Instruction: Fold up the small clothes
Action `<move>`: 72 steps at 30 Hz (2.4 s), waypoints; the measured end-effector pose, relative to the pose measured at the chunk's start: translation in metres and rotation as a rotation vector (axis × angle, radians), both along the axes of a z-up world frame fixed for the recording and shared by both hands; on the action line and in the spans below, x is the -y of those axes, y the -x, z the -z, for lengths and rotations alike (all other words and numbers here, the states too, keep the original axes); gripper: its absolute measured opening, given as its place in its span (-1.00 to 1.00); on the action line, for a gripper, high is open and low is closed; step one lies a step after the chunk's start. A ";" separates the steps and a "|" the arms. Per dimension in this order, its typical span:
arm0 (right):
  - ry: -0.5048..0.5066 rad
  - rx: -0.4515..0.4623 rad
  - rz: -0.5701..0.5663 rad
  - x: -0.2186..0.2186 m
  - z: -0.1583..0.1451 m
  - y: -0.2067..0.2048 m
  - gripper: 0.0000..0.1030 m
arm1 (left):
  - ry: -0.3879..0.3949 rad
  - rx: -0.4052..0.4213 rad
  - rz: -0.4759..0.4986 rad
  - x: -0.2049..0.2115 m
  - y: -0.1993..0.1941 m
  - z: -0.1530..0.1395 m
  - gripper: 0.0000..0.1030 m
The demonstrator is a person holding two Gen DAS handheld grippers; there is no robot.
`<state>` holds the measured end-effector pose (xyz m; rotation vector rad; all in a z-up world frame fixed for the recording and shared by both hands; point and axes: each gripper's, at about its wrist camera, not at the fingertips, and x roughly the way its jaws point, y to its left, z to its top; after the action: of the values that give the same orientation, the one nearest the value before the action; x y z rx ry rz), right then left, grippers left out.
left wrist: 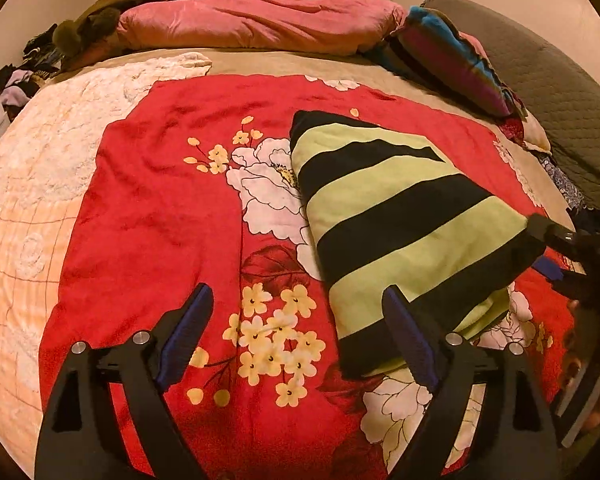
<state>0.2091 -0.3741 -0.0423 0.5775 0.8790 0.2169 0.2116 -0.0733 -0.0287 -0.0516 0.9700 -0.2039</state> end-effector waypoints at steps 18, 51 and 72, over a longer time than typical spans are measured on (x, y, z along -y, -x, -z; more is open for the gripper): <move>-0.222 0.055 -0.087 -0.009 -0.013 0.027 -0.83 | 0.039 0.008 -0.051 -0.027 0.005 -0.009 0.73; 0.088 0.121 -0.008 0.024 -0.026 0.035 0.79 | -0.001 0.030 0.028 0.007 0.016 -0.020 0.90; 0.128 0.005 -0.042 0.036 -0.011 -0.056 0.81 | 0.009 -0.063 0.023 0.030 -0.010 0.021 0.91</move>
<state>0.2653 -0.4099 -0.0315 0.4399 0.8940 0.1987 0.2218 -0.1032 -0.0493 -0.0552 1.0330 -0.2285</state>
